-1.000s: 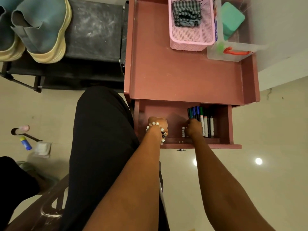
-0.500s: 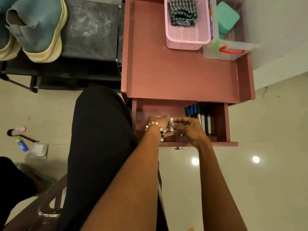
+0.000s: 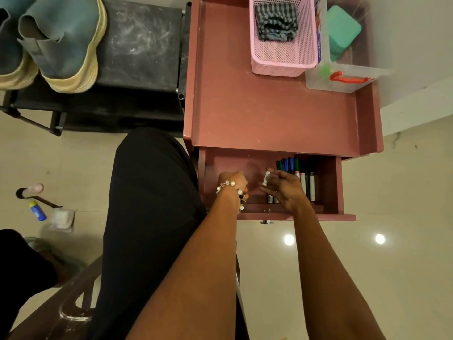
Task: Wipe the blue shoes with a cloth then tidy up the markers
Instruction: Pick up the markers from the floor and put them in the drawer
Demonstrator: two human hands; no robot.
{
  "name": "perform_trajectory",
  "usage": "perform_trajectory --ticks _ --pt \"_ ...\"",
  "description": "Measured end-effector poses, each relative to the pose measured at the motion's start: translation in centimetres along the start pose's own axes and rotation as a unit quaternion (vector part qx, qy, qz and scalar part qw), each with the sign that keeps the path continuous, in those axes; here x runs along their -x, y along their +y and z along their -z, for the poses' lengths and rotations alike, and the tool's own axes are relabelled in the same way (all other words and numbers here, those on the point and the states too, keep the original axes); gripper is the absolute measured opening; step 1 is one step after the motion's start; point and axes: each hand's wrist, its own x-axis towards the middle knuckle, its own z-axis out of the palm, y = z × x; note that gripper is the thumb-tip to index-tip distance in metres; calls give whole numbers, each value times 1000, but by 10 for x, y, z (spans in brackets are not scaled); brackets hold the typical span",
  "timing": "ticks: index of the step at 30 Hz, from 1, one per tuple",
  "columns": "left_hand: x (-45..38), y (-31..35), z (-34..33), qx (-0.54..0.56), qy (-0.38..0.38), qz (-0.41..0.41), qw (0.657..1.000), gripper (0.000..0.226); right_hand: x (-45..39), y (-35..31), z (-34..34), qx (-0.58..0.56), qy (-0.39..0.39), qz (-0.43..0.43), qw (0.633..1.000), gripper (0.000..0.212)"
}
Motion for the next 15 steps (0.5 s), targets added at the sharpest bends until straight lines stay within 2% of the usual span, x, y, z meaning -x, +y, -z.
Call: perform_trajectory --ticks 2,4,5,9,13,15 --pt "3 2 -2 -9 -8 -1 1000 22 -8 7 -1 176 75 56 980 26" --pt "3 2 -5 -10 -10 -8 1000 21 -16 14 1 386 107 112 909 26" --pt "4 3 -6 -6 -14 -9 1000 21 -19 17 2 451 108 122 878 26" --pt "6 5 -5 25 -45 -5 999 28 -34 26 1 575 117 105 803 19" --pt "4 2 -1 32 -45 -12 998 35 -40 31 -5 669 83 115 730 22" --pt "1 -1 1 10 -31 -37 999 37 -42 33 -3 678 85 114 721 22"
